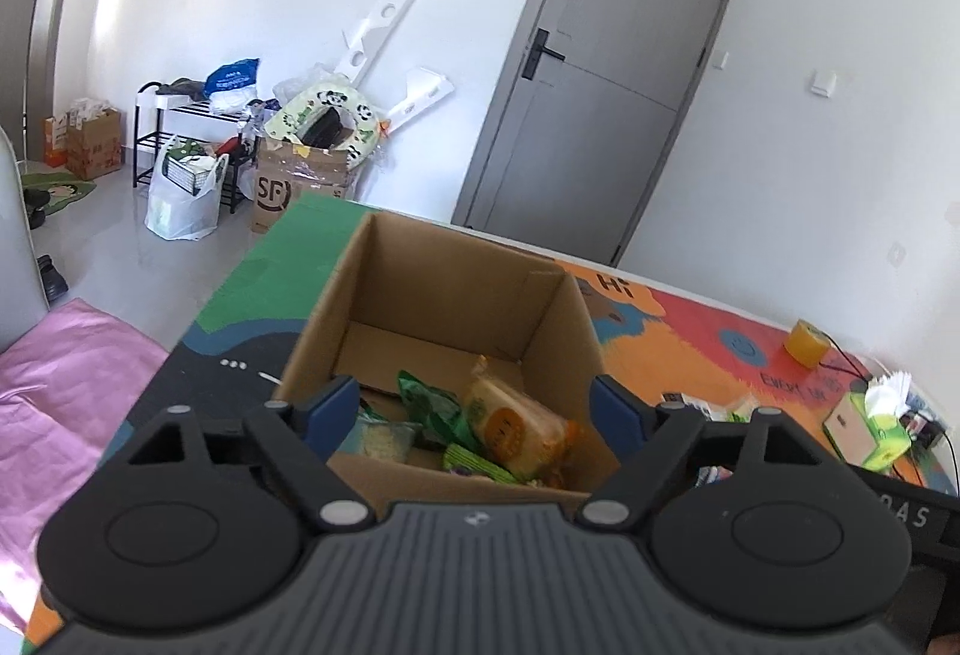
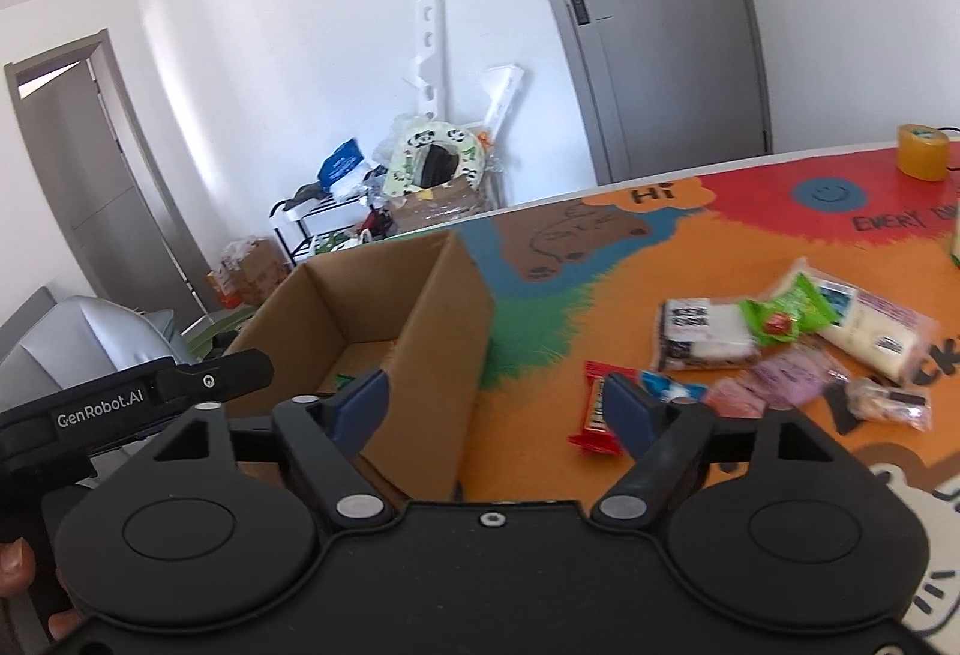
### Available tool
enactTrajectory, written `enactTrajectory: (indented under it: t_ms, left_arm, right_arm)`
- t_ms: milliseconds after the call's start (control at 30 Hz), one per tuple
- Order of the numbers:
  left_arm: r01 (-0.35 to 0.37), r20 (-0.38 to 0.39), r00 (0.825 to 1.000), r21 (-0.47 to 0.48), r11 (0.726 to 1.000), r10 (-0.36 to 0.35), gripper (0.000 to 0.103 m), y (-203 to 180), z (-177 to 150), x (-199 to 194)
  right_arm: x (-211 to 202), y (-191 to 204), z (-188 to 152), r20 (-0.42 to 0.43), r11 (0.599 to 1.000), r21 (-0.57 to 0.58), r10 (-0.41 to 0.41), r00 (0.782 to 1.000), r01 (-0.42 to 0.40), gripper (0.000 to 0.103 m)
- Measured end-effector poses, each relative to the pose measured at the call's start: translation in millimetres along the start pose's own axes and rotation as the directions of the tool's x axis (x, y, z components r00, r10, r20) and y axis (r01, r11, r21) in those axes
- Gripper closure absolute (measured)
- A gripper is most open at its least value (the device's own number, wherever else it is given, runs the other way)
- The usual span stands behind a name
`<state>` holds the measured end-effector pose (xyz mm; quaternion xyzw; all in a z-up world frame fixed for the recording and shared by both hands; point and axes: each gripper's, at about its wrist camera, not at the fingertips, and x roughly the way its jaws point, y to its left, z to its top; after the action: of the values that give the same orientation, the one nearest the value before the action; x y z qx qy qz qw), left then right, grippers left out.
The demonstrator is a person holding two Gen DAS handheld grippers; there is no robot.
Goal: Organize snacks
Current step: 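Move both open tools back toward the remaining snacks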
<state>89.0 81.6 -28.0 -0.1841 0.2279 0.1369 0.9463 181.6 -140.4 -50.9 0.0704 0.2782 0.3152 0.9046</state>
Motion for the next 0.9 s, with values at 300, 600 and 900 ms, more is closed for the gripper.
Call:
enactTrajectory:
  t_ms: [300,600,900]
  left_arm:
    - [0.025,-0.015,1.0,0.053,0.998,-0.024,0.017,-34,-10,-1]
    - [0.076,-0.026,0.997,0.095,0.993,-0.073,0.016,-63,-19,-3]
    - [0.11,-0.045,0.993,0.125,0.986,-0.105,0.015,-88,-28,-1]
  right_arm:
    - [-23,-35,-7,0.038,0.996,0.062,-0.066,0.997,0.063,0.007]
    - [-42,-68,-12,0.057,0.989,0.106,-0.107,0.993,0.101,0.0]
    - [-57,-93,-17,0.059,0.981,0.144,-0.137,0.989,0.127,0.0]
